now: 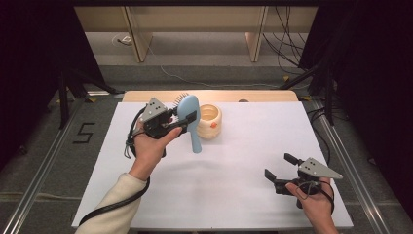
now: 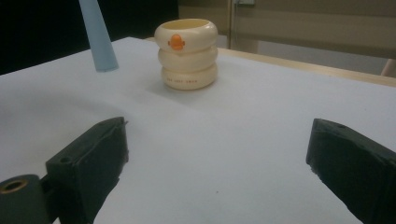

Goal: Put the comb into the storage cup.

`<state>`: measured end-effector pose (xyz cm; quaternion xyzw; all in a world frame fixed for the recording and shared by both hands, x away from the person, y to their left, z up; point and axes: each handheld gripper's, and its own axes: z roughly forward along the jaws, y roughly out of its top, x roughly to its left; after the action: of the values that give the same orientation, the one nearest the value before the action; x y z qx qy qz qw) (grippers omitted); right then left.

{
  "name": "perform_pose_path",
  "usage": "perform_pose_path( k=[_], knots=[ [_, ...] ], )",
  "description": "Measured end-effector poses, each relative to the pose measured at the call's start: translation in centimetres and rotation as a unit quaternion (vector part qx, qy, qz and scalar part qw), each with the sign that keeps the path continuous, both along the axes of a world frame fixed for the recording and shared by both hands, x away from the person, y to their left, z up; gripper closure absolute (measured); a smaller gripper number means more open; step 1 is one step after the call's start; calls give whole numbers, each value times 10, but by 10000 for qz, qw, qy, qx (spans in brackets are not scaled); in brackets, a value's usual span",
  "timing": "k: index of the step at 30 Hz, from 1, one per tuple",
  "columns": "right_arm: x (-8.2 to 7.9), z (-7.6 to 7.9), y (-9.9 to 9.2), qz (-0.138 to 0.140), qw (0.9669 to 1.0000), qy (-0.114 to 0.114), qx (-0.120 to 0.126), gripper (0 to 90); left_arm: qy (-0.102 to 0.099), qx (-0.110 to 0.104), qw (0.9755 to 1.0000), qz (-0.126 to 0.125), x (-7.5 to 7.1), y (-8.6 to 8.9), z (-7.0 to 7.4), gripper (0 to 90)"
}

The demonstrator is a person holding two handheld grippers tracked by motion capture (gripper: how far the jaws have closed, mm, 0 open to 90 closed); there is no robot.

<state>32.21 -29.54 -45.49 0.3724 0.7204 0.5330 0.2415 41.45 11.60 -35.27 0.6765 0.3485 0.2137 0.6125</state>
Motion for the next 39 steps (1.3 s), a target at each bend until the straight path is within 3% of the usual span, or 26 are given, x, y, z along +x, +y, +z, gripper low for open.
perform_pose_path(
  k=[19, 39],
  knots=[
    [0, -1, 0, 15, 9999, 38, 110, 70, -41, -36, 10000, -27, 20, -13, 21, 494],
    [1, -2, 0, 4, 9999, 32, 131, 71, -94, 25, 10000, 22, 38, -19, 33, 495]
  ],
)
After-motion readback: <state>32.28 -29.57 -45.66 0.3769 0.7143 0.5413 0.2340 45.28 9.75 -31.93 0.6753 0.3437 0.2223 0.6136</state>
